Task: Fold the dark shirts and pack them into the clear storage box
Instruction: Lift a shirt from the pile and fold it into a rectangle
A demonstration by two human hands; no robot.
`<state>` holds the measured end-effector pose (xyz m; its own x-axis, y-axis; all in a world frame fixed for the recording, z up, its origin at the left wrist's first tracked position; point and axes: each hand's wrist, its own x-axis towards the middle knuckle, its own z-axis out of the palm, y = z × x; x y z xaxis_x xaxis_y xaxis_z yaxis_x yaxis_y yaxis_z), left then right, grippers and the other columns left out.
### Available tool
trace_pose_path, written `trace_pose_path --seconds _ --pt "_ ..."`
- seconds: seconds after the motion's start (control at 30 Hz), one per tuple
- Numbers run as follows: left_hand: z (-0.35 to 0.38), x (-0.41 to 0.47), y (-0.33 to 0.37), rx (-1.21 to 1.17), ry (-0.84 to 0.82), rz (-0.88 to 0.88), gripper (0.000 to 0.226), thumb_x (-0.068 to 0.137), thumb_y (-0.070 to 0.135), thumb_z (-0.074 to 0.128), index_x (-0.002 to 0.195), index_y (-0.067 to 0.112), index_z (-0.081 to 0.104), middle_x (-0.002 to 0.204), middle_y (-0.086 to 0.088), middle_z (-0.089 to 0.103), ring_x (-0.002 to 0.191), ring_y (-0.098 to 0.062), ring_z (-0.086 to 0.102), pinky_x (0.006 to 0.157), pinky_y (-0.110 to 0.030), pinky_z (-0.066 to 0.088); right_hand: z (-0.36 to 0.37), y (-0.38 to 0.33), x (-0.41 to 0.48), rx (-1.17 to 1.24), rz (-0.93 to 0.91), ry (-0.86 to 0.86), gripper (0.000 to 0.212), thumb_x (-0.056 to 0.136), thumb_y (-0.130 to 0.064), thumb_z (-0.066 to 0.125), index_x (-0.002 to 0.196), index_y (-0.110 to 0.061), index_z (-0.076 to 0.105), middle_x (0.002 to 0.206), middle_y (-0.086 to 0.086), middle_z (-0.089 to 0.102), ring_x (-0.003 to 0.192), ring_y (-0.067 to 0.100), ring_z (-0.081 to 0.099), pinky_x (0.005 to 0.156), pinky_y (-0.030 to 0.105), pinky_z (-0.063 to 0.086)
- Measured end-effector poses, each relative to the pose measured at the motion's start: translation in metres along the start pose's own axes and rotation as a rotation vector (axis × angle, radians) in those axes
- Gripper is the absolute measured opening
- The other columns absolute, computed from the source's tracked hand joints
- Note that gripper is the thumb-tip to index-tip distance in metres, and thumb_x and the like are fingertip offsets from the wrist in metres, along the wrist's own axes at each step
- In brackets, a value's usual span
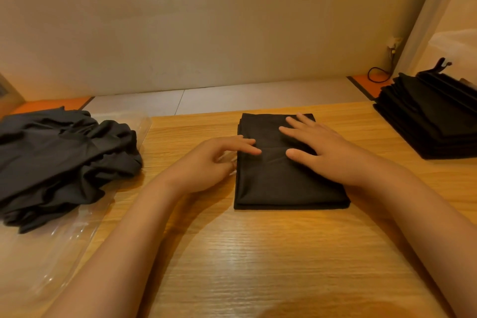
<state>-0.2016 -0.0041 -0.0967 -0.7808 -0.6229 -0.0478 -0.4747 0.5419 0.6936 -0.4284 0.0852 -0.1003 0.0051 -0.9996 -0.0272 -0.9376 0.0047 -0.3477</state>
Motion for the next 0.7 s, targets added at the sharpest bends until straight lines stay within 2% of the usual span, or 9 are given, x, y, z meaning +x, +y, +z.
trace_pose_path --seconds 0.07,0.13,0.2,0.27,0.4,0.6,0.7 --pt "0.002 0.003 -0.002 -0.037 0.065 -0.013 0.051 0.099 -0.001 0.039 0.120 0.039 0.061 0.140 0.027 0.044 0.138 0.010 0.020 0.109 -0.016 0.016 0.004 -0.007 -0.001 0.036 -0.051 -0.027 0.055 0.099 -0.044 0.038 0.150 -0.038 0.019 0.159 -0.016 0.003 0.144 -0.002 -0.010 0.117 0.027 -0.006" --pt "0.008 0.004 0.000 -0.080 0.163 0.014 0.045 0.100 0.005 0.040 0.127 0.037 0.057 0.136 0.034 0.039 0.136 0.015 0.017 0.109 -0.013 0.013 0.010 -0.013 -0.002 0.034 -0.112 -0.038 0.054 0.100 -0.044 0.038 0.150 -0.039 0.019 0.159 -0.019 0.003 0.142 -0.006 -0.011 0.116 0.024 -0.007" --pt "0.019 0.006 0.004 -0.023 0.197 0.091 0.042 0.101 0.012 0.041 0.138 0.033 0.047 0.143 0.029 0.035 0.137 0.014 0.015 0.112 -0.015 0.012 0.016 -0.019 -0.002 0.039 -0.161 -0.030 0.052 0.100 -0.042 0.038 0.150 -0.038 0.021 0.158 -0.019 0.004 0.141 -0.008 -0.011 0.117 0.023 -0.007" --pt "0.030 0.008 0.006 0.150 0.150 0.122 0.045 0.103 0.022 0.039 0.147 0.030 0.033 0.153 0.018 0.027 0.141 0.009 0.010 0.118 -0.022 0.006 0.020 -0.022 -0.001 0.019 -0.175 -0.035 0.052 0.101 -0.042 0.036 0.150 -0.035 0.021 0.159 -0.017 0.005 0.142 -0.007 -0.010 0.119 0.025 -0.005" --pt "0.036 0.008 0.001 0.367 0.002 0.011 0.056 0.103 0.035 0.032 0.154 0.031 0.008 0.160 0.015 0.006 0.144 0.004 -0.003 0.120 -0.031 -0.006 0.025 -0.021 -0.001 -0.083 -0.124 -0.057 0.055 0.101 -0.044 0.034 0.152 -0.030 0.017 0.160 -0.013 0.005 0.144 -0.001 -0.009 0.120 0.029 -0.003" --pt "0.041 -0.010 0.006 0.537 -0.031 -0.098 0.059 0.103 0.044 0.020 0.154 0.026 -0.004 0.161 0.011 -0.011 0.145 -0.001 -0.014 0.120 -0.035 -0.010 0.028 -0.032 -0.023 -0.192 -0.081 0.009 0.059 0.102 -0.045 0.029 0.154 -0.025 0.010 0.161 -0.010 0.001 0.146 0.003 -0.009 0.118 0.028 -0.005" --pt "0.052 -0.037 0.014 0.653 0.025 -0.105 0.058 0.103 0.044 0.015 0.154 0.024 -0.006 0.161 0.008 -0.014 0.145 -0.004 -0.018 0.120 -0.035 -0.011 0.038 -0.044 -0.053 -0.210 -0.089 0.007 0.059 0.103 -0.046 0.022 0.154 -0.027 0.002 0.160 -0.012 -0.004 0.145 0.001 -0.011 0.116 0.025 -0.007"
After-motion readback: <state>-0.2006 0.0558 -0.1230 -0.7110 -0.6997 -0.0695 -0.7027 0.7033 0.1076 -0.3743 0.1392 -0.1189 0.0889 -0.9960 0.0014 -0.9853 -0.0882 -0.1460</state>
